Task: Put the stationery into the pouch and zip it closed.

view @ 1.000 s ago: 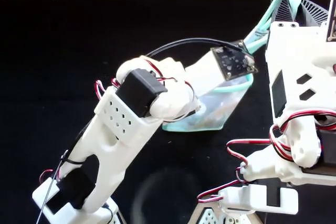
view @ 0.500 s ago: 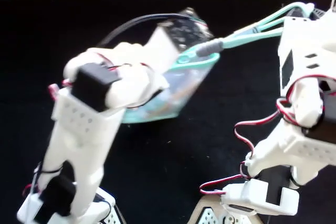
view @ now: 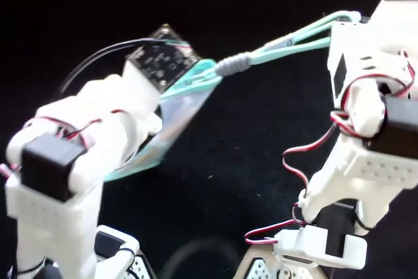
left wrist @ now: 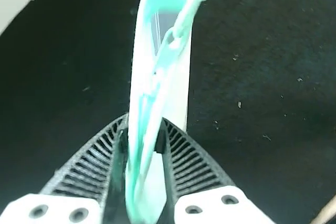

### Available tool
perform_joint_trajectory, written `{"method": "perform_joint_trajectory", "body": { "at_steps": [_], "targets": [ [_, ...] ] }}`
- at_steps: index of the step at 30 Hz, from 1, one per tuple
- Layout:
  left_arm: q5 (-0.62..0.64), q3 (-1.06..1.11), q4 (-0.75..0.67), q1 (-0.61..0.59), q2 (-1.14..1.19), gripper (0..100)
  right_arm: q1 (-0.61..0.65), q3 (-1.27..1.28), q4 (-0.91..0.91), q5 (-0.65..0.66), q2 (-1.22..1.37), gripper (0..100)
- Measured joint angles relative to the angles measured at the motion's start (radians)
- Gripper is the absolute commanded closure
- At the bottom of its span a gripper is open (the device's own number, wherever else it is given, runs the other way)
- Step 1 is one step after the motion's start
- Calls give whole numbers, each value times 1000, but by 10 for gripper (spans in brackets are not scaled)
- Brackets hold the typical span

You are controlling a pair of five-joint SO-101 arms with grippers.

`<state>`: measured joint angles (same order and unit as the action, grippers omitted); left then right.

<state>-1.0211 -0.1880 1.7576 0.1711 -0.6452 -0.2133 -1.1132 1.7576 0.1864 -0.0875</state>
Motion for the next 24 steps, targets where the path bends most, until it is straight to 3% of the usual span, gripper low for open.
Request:
{"method": "perform_joint_trajectory", "body": {
  "at_steps": [10, 19, 24],
  "targets": [
    [44, 3, 0, -55, -55, 994, -2, 460, -138, 0, -11, 992],
    [110, 8, 2, -55, -52, 994, 2, 1008, -422, 0, -14, 992],
    [135, 3, 5, -78, -57, 994, -12, 1145, -500, -2, -18, 992]
  ]
}}
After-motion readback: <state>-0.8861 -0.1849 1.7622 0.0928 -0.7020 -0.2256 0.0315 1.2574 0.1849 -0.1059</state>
